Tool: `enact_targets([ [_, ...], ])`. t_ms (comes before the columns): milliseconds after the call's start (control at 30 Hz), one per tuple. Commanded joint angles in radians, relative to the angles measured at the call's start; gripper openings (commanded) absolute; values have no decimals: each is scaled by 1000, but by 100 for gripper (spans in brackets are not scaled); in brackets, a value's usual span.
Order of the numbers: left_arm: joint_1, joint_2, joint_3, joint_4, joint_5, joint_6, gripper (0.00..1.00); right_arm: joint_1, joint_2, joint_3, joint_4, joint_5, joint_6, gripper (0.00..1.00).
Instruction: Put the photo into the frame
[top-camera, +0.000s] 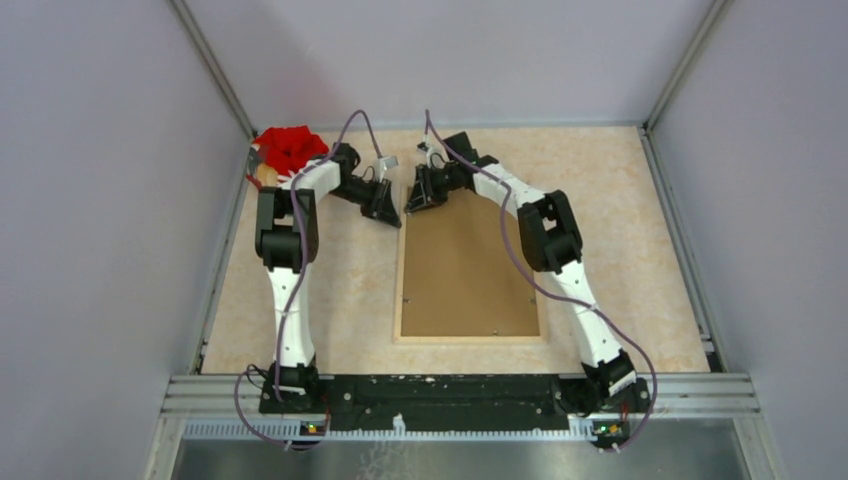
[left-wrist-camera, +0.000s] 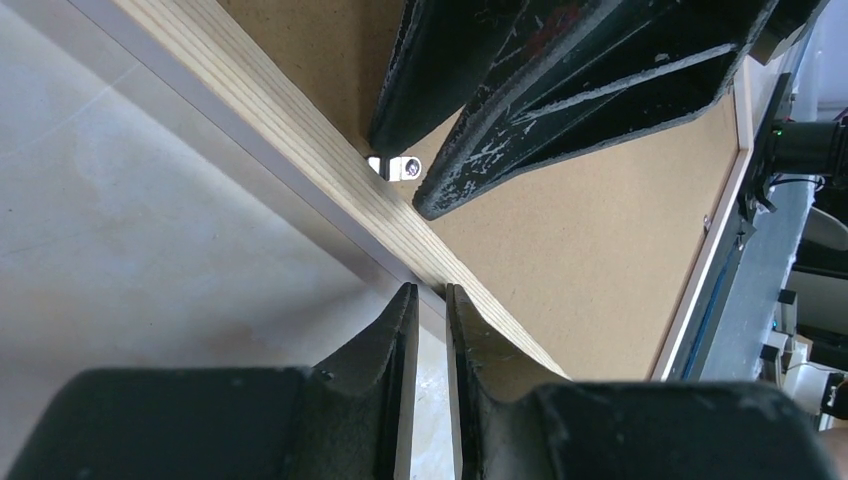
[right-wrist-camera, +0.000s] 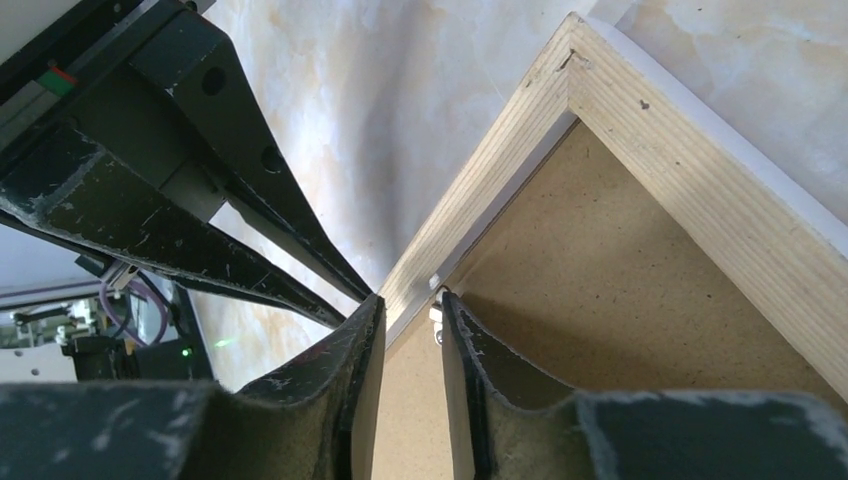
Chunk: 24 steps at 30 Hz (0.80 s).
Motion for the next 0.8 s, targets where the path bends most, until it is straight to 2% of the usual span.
enact_targets([
  [0, -3, -6, -18, -5, 4, 28, 23, 35, 11, 31, 0, -50, 33, 31],
  [67, 1, -33, -20, -35, -2, 54, 26, 14, -13, 92, 12, -29, 63, 34],
  [133, 10, -79, -26, -81, -15, 109, 30, -19, -89, 50, 91, 27, 129, 37],
  [267, 13, -199, -93, -181, -91, 253, 36, -101, -326, -224, 248, 205, 245, 50],
  [367, 3, -286, -221, -214, -160, 338, 36, -174, -516, -487, 260, 388, 268, 64],
  [467, -34, -365, -367, -174, -277, 361, 34, -272, -680, -737, 267, 539, 292, 75],
  [567, -133, -433, -489, -81, -406, 330, 32, -367, -810, -943, 299, 633, 310, 85],
  [667, -202, -474, -556, -48, -445, 313, 32, -438, -884, -1065, 302, 705, 322, 90],
  [767, -224, -476, -591, -36, -458, 306, 31, -474, -894, -1115, 320, 717, 327, 94],
])
